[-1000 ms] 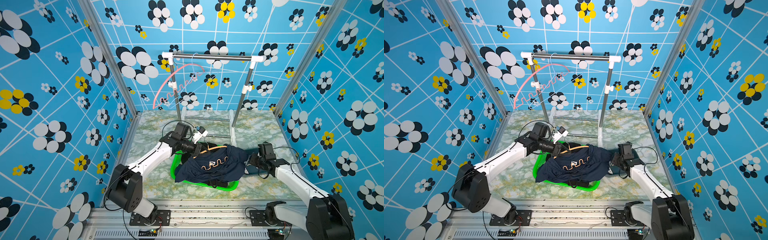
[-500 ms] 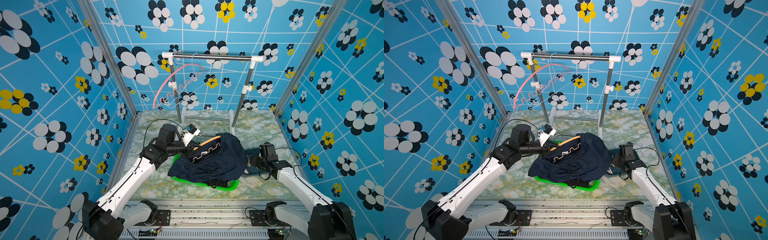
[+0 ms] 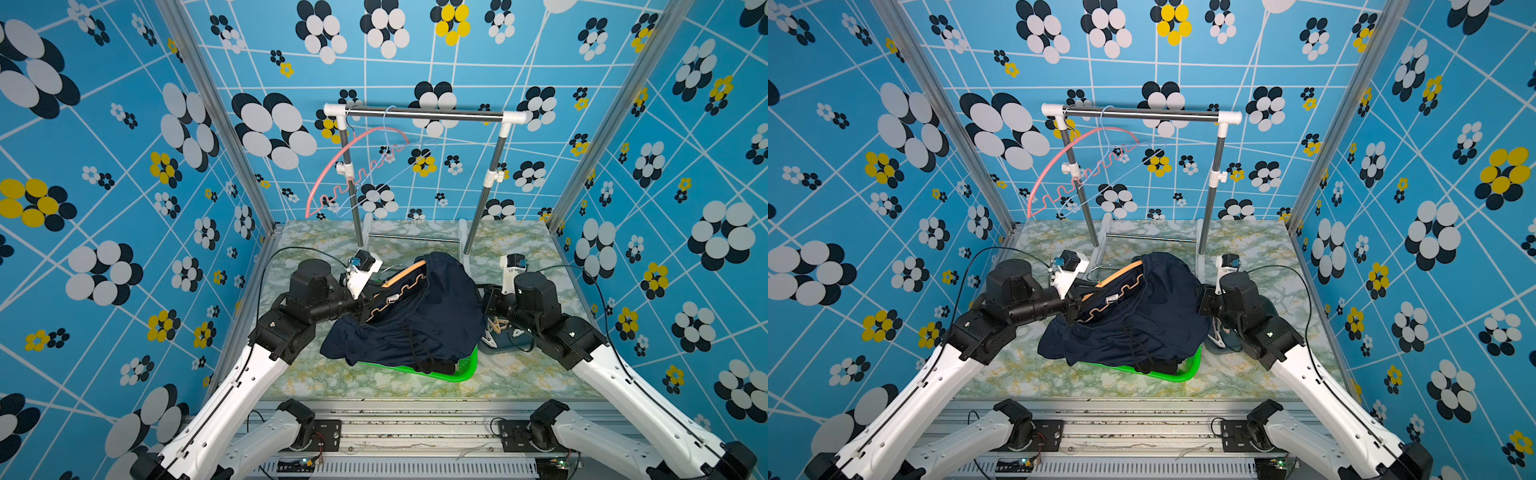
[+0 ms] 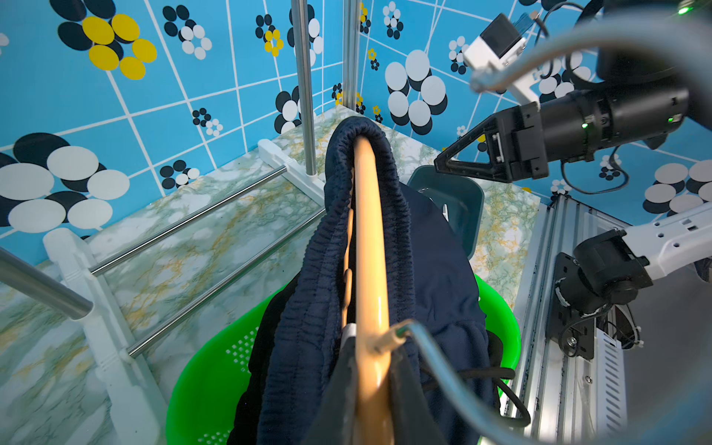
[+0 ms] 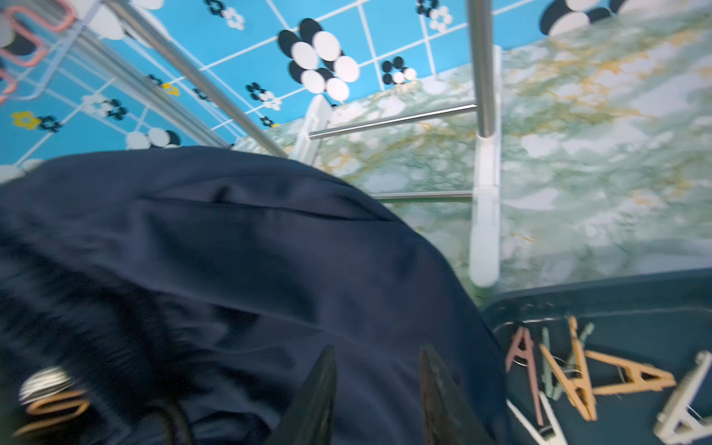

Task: Remove the clothespins securing shorts to the hanger
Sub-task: Remove the shorts from the hanger.

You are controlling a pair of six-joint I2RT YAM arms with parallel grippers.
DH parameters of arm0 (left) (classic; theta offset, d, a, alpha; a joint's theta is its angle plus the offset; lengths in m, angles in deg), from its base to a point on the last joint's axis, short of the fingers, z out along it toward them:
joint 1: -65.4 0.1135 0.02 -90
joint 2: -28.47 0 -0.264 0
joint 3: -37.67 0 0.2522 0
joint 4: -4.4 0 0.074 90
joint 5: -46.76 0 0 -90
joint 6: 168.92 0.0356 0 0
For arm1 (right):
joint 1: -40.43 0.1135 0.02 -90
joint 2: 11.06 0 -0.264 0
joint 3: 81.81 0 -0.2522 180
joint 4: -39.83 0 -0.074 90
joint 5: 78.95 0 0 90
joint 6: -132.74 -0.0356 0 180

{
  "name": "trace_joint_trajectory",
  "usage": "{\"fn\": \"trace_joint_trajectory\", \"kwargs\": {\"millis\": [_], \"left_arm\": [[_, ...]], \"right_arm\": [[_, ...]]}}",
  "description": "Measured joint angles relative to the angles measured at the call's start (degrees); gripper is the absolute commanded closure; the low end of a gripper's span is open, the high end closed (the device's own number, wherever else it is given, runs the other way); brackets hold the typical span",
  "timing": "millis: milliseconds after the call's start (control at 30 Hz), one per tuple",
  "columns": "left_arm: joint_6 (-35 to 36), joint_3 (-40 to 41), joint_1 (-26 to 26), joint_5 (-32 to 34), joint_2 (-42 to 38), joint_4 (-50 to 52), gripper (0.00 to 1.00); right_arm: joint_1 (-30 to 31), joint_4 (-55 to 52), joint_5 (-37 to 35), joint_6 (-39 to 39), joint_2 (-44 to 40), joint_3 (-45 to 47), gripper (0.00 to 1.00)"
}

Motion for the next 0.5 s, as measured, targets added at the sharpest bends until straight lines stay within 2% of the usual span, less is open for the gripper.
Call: {"fn": "trace_joint_trajectory", "kwargs": {"millis": [200,500], "left_arm": [[-1.5,0.0,0.0,0.5,-1.1,0.7,1.0],[-4.3,2.1,0.0,1.1,-3.7,-0.5,1.0]], "right_arm": [[11.4,0.1,-4.9,3.8,7.5,-10.1,0.44],[18.2,0.0,-8.4,8.5,16.4,-18.7,0.32]]}}
